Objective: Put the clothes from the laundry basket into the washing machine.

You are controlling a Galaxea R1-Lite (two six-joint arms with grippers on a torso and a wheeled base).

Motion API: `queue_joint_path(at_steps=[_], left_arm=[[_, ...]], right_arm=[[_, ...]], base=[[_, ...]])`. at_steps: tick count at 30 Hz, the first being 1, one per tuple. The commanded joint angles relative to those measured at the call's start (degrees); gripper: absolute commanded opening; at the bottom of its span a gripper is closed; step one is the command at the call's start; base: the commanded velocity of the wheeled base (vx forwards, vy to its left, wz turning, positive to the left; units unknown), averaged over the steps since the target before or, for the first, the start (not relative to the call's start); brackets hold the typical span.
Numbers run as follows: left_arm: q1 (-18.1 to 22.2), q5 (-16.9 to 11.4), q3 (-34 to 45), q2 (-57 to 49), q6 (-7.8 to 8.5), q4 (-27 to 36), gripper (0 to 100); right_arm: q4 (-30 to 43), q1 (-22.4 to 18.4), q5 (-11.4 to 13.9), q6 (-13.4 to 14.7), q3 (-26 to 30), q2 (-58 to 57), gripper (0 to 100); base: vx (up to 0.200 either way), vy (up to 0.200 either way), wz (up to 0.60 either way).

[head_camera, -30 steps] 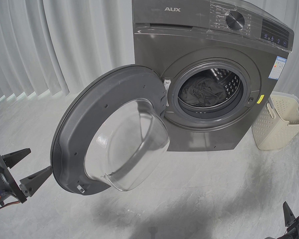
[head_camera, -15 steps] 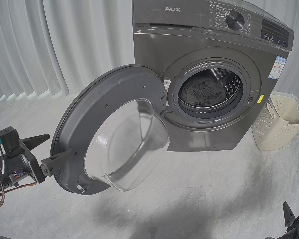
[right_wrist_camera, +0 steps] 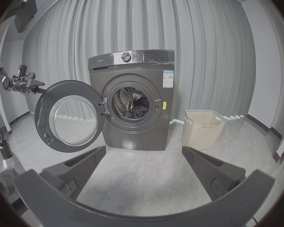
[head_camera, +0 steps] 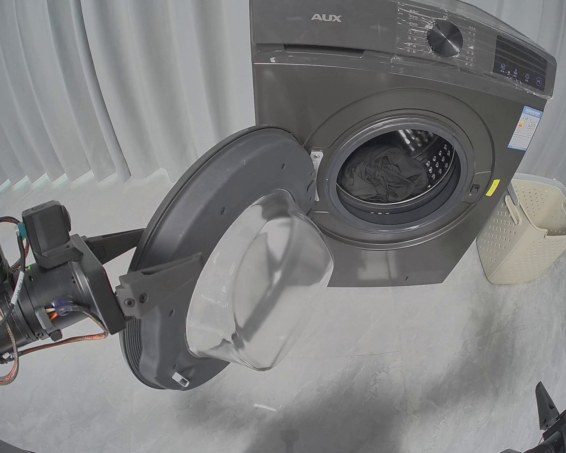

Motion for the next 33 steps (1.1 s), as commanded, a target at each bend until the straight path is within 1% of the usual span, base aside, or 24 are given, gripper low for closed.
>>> queue_joint_path(at_steps=[1, 7, 9, 12, 13, 16, 17, 19, 20, 21, 23, 24, 25, 33], left_arm=[[-5.0, 0.9, -1.5, 0.8, -1.01, 0.0, 100], [-5.1, 1.7, -1.2, 0.3, -1.89, 0.6, 100], [-4.9, 3.4, -1.6, 0.9, -1.89, 0.3, 100], [-5.4, 7.7, -3.6, 2.8, -1.97, 0.0, 100], [-5.6, 8.6, -4.3, 3.4, -2.15, -0.1, 100], [-6.6, 9.6, -6.1, 5.8, -2.50, -0.1, 100], [-6.8, 9.9, -7.0, 7.0, -2.85, -0.1, 100], [-7.7, 12.1, -8.6, 8.8, -3.38, -0.1, 100], [-8.4, 12.7, -9.1, 9.3, -3.64, -0.1, 100], [-9.7, 13.3, -10.0, 9.8, -4.61, -0.3, 100], [-11.9, 13.6, -11.6, 10.1, -8.21, -0.6, 100], [-12.5, 13.9, -12.1, 10.3, -9.18, -0.8, 100], [-13.1, 14.0, -12.4, 10.8, -9.62, -0.7, 100], [-16.4, 14.0, -12.7, 12.4, -9.88, -1.2, 100]], right_arm=[[0.0, 0.0, 0.0, 0.0, 0.3, -0.9, 100], [0.0, 0.0, 0.0, 0.0, 0.3, -0.9, 100], [0.0, 0.0, 0.0, 0.0, 0.3, -0.9, 100], [0.0, 0.0, 0.0, -0.1, 0.3, -0.9, 100], [0.0, 0.0, 0.0, -0.1, 0.3, -0.9, 100], [0.0, 0.0, 0.0, -0.1, 0.3, -0.9, 100], [0.0, 0.0, 0.0, -0.1, 0.3, -0.9, 100], [0.0, 0.0, 0.0, -0.1, 0.3, -0.9, 100], [0.0, 0.0, 0.0, -0.1, 0.3, -0.9, 100], [0.0, 0.0, 0.0, -0.1, 0.3, -0.9, 100], [0.0, 0.0, 0.0, -0.1, 0.3, -0.9, 100], [0.0, 0.0, 0.0, -0.1, 0.3, -0.9, 100], [0.0, 0.0, 0.0, -0.1, 0.3, -0.9, 100], [0.0, 0.0, 0.0, -0.1, 0.3, -0.9, 100]], base=[[0.000, 0.000, 0.00], [0.000, 0.000, 0.00], [0.000, 0.000, 0.00], [0.000, 0.000, 0.00], [0.000, 0.000, 0.00], [0.000, 0.000, 0.00], [0.000, 0.000, 0.00], [0.000, 0.000, 0.00], [0.000, 0.000, 0.00], [0.000, 0.000, 0.00], [0.000, 0.000, 0.00], [0.000, 0.000, 0.00], [0.000, 0.000, 0.00], [0.000, 0.000, 0.00]])
